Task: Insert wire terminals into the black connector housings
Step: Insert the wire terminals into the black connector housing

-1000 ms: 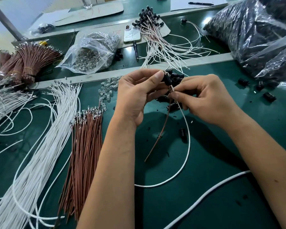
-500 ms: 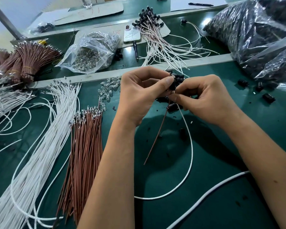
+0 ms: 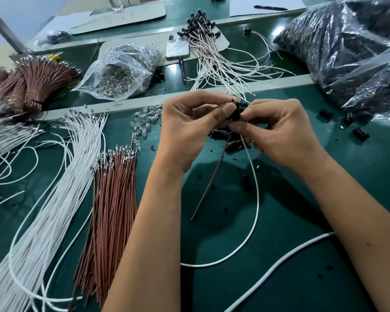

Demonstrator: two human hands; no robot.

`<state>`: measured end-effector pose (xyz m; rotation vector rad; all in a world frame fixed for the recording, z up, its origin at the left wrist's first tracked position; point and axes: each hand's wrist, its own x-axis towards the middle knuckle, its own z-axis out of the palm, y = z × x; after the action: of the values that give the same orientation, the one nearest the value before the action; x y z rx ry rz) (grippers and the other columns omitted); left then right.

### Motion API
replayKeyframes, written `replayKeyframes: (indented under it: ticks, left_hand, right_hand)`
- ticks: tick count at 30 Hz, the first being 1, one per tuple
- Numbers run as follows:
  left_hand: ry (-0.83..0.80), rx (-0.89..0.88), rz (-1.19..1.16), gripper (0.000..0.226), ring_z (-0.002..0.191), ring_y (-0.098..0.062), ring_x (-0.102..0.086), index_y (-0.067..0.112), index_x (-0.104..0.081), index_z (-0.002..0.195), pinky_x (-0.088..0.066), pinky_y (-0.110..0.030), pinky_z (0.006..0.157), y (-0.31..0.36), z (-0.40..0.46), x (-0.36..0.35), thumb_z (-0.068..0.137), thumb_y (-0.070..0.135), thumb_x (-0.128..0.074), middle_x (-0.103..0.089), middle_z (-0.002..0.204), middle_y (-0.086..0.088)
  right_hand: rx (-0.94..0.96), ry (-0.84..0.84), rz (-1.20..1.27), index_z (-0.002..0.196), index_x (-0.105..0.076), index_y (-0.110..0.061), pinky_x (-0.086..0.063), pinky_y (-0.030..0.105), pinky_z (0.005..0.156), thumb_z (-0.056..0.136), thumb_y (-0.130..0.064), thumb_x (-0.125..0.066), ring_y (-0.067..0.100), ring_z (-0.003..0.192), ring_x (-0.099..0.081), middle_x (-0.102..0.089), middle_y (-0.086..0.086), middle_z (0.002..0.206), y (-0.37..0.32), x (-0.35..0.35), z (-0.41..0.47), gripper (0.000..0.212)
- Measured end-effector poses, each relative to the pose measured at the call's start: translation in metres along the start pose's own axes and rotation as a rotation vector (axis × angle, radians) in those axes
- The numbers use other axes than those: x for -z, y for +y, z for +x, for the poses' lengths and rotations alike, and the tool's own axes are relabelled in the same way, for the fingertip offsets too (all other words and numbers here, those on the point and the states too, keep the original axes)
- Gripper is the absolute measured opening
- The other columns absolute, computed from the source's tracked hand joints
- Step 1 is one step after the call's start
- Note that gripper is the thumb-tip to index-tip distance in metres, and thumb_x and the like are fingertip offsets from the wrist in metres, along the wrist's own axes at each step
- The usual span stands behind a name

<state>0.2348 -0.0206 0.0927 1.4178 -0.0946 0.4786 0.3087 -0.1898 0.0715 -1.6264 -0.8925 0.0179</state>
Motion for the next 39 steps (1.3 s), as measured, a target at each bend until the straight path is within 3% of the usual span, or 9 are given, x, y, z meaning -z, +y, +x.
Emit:
replayKeyframes:
  ticks: [2,5,11,14,17,21,24,31,39]
  left_hand:
    - [0.003,-0.005,-0.008,0.016,0.084,-0.032,-0.07,0.002,-0.072,0.09,-0.061,-0.045,0.078,0.0,0.0,0.0,0.083,-0.013,-0.071,-0.073,0.088,-0.016]
    - [0.005,-0.016,-0.024,0.016,0.081,-0.027,-0.071,0.002,-0.072,0.09,-0.063,-0.039,0.076,0.001,0.0,0.0,0.084,-0.013,-0.07,-0.075,0.085,-0.011]
    - [-0.006,-0.05,-0.04,0.014,0.08,-0.023,-0.073,0.001,-0.073,0.091,-0.061,-0.033,0.073,0.002,0.001,0.002,0.085,-0.011,-0.07,-0.077,0.086,-0.007]
    - [-0.018,-0.064,-0.016,0.013,0.08,-0.023,-0.072,0.001,-0.074,0.09,-0.061,-0.037,0.076,0.0,0.001,0.002,0.083,-0.01,-0.072,-0.076,0.086,-0.007]
    - [-0.027,-0.088,0.03,0.015,0.081,-0.024,-0.071,0.003,-0.074,0.091,-0.059,-0.039,0.078,-0.001,0.002,0.0,0.083,-0.009,-0.074,-0.076,0.087,-0.009]
    - [-0.009,-0.107,0.075,0.012,0.08,-0.025,-0.071,0.005,-0.075,0.089,-0.06,-0.043,0.078,-0.001,0.002,0.001,0.084,-0.006,-0.075,-0.076,0.087,-0.009]
    - [0.009,-0.101,0.082,0.012,0.079,-0.027,-0.071,0.004,-0.076,0.089,-0.06,-0.045,0.078,-0.001,0.001,0.002,0.084,-0.007,-0.075,-0.076,0.087,-0.01]
    - [0.044,-0.074,0.1,0.009,0.075,-0.026,-0.071,0.004,-0.076,0.087,-0.061,-0.045,0.077,-0.003,0.001,0.001,0.084,-0.005,-0.076,-0.076,0.083,-0.011]
    - [0.035,-0.079,0.101,0.01,0.071,-0.022,-0.071,0.006,-0.076,0.086,-0.061,-0.037,0.072,-0.001,0.001,0.001,0.084,-0.003,-0.076,-0.076,0.08,-0.008]
  right_hand:
    - [0.007,0.002,0.024,0.084,-0.077,-0.017,-0.04,0.016,0.051,0.087,-0.016,-0.082,0.001,0.052,-0.053,-0.067,0.002,0.073,0.0,0.0,0.0,0.006]
    - [0.019,0.0,0.029,0.083,-0.076,-0.023,-0.041,0.014,0.052,0.088,-0.016,-0.082,0.0,0.053,-0.055,-0.067,-0.007,0.073,0.001,0.0,0.001,0.01]
    - [0.001,0.002,-0.002,0.084,-0.078,-0.02,-0.042,0.015,0.054,0.088,-0.018,-0.084,0.001,0.055,-0.057,-0.069,-0.007,0.074,0.0,-0.002,0.0,0.007]
    - [-0.008,0.035,-0.003,0.082,-0.075,-0.027,-0.044,0.017,0.056,0.086,-0.015,-0.085,0.001,0.057,-0.056,-0.068,-0.013,0.069,-0.001,-0.003,0.0,0.016]
    - [0.016,0.052,-0.025,0.086,-0.075,-0.024,-0.046,0.014,0.056,0.088,-0.014,-0.084,0.001,0.057,-0.061,-0.068,-0.016,0.068,-0.004,-0.004,-0.001,0.013]
    - [0.014,0.064,-0.008,0.094,-0.078,-0.012,-0.049,0.024,0.043,0.09,-0.014,-0.081,0.017,0.054,-0.068,-0.071,0.001,0.07,-0.007,-0.003,-0.002,0.005]
    - [0.031,0.063,0.012,0.091,-0.078,-0.019,-0.051,0.027,0.041,0.09,-0.009,-0.081,0.028,0.056,-0.071,-0.071,0.007,0.073,-0.008,-0.003,-0.001,0.01]
    - [0.032,0.084,-0.044,0.083,-0.077,-0.012,-0.052,0.028,0.041,0.086,-0.013,-0.085,0.023,0.053,-0.07,-0.07,0.003,0.069,-0.007,-0.001,0.0,0.008]
    - [0.006,0.054,0.015,0.081,-0.076,-0.019,-0.053,0.029,0.043,0.085,-0.011,-0.086,0.026,0.053,-0.07,-0.07,0.004,0.069,-0.009,-0.002,0.0,0.013]
